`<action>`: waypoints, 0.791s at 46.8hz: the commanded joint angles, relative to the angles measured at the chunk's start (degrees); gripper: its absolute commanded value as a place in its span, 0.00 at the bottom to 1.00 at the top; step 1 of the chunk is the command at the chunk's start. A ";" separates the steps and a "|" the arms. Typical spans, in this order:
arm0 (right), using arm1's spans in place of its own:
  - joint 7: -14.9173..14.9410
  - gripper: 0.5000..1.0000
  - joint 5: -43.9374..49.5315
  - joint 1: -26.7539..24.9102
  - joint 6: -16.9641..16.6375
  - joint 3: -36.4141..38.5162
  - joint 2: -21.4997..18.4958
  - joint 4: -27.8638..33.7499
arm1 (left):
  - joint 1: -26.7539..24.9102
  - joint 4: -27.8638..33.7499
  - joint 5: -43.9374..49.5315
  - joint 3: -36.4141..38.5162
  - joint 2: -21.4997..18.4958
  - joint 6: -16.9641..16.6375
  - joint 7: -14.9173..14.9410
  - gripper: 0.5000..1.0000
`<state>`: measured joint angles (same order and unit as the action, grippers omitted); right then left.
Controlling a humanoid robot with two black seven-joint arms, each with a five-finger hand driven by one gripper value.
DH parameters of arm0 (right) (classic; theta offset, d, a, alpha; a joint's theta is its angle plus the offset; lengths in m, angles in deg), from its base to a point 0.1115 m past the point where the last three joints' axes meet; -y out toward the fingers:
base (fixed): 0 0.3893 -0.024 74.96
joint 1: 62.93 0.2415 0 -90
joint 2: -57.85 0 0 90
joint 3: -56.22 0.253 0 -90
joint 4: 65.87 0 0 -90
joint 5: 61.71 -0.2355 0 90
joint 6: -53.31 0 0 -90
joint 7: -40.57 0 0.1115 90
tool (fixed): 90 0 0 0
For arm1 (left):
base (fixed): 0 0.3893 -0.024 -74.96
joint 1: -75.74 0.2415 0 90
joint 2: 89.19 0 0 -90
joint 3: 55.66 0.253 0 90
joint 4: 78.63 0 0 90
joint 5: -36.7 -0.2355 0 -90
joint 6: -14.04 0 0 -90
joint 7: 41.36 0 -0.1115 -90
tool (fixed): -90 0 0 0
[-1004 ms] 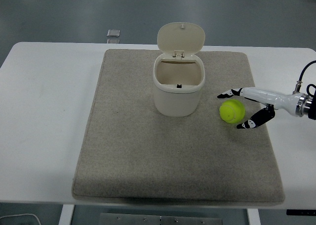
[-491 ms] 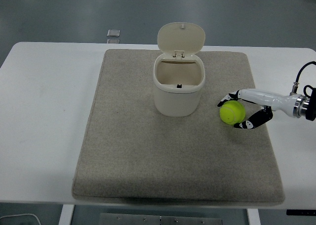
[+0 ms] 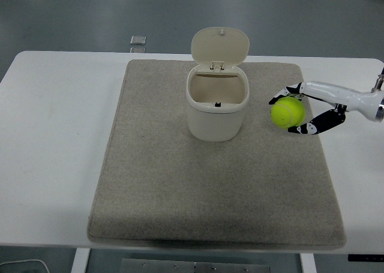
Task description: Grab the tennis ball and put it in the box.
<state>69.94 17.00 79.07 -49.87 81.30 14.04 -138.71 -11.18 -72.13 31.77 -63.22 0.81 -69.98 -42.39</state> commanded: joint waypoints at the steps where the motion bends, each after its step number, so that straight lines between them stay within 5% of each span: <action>1: 1.39 0.00 -0.31 1.61 -0.79 -0.04 1.01 -2.21 | 0.00 0.00 0.01 0.00 0.00 0.00 0.06 0.98; 14: 1.83 0.00 -0.75 7.50 -1.32 -0.04 -0.31 -6.61 | 0.00 0.00 0.01 0.00 0.00 0.00 0.06 0.98; 22: 0.60 0.00 -1.10 10.57 -1.85 -0.12 -6.89 -6.52 | 0.00 0.00 0.01 0.00 0.00 0.00 -0.03 0.98; 31: -7.12 0.00 -1.10 11.89 -1.50 -0.30 -13.49 -3.28 | 0.00 0.00 0.01 0.00 0.00 0.00 -0.03 0.98; 37: -9.15 0.00 -1.10 11.63 -1.06 -0.65 -14.46 -2.13 | 0.00 0.00 -0.08 0.00 0.00 0.00 -0.03 0.98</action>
<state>61.49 15.92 90.96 -51.20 80.87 -0.21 -141.38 -11.19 -72.13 31.76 -63.22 0.81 -69.98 -42.41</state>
